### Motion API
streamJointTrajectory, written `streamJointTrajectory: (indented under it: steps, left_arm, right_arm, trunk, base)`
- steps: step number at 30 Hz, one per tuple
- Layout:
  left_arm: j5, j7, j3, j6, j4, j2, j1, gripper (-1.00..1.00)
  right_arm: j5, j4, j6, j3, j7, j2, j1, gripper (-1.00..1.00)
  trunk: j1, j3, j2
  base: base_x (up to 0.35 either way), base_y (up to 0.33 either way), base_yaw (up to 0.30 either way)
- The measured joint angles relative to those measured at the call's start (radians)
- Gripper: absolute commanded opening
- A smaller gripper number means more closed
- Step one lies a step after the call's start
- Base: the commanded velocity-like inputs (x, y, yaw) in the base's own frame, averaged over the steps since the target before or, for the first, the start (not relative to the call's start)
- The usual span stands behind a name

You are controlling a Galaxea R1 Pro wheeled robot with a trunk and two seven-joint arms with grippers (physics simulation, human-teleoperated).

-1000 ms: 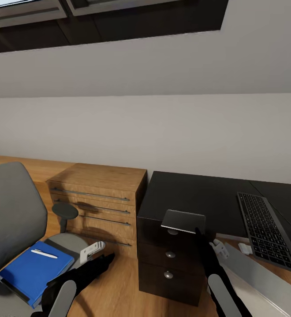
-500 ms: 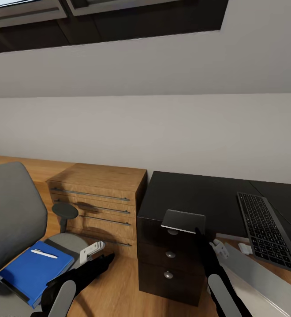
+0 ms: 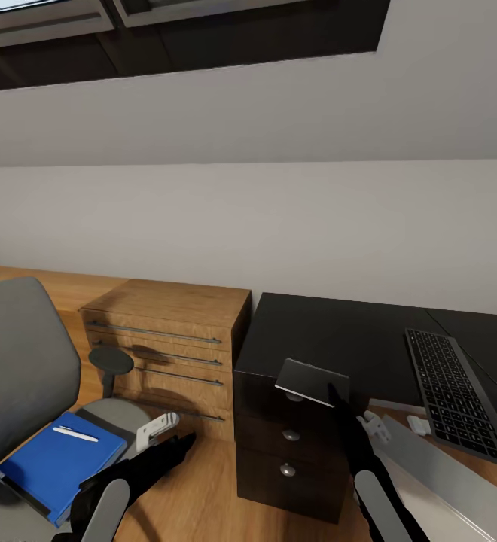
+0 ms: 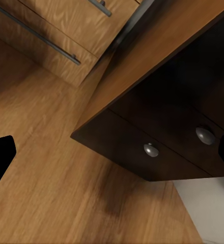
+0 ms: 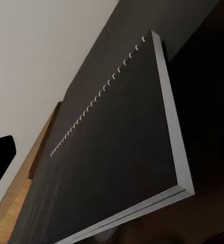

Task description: In the bedroom, organize the workspace by keeping the computer under the desk, ensuring the monitor is on the desk, placing the keyboard on the desk next to the monitor, placing the mouse on the desk next to the keyboard, moving the folder from the swivel chair onto the desk next to the mouse, stacking the notebook on top of the folder with the pen on top of the notebook, and positioning the swivel chair next to the desk.

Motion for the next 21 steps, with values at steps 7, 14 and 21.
streamJointTrajectory:
  steps: [7, 14, 21]
  left_arm:
    - [0.003, 0.000, 0.000, 0.000, 0.001, 0.001, 0.000, 1.00]
    - [0.004, 0.000, 0.000, 0.000, 0.001, 0.001, 0.000, 1.00]
    - [0.002, 0.000, 0.000, 0.000, 0.002, 0.001, 0.000, 1.00]
  right_arm:
    - [0.001, 0.000, 0.000, 0.000, 0.000, 0.000, 0.000, 1.00]
    - [0.001, 0.000, 0.000, -0.001, 0.000, 0.000, 0.000, 1.00]
    - [0.001, 0.000, 0.000, -0.002, 0.000, 0.000, 0.000, 1.00]
  trunk:
    - [0.000, 0.000, 0.000]
    - [0.000, 0.000, 0.000]
    - [0.000, 0.000, 0.000]
  base:
    - [0.000, 0.000, 0.000]
    - [0.000, 0.000, 0.000]
    - [-0.019, 0.000, 0.000]
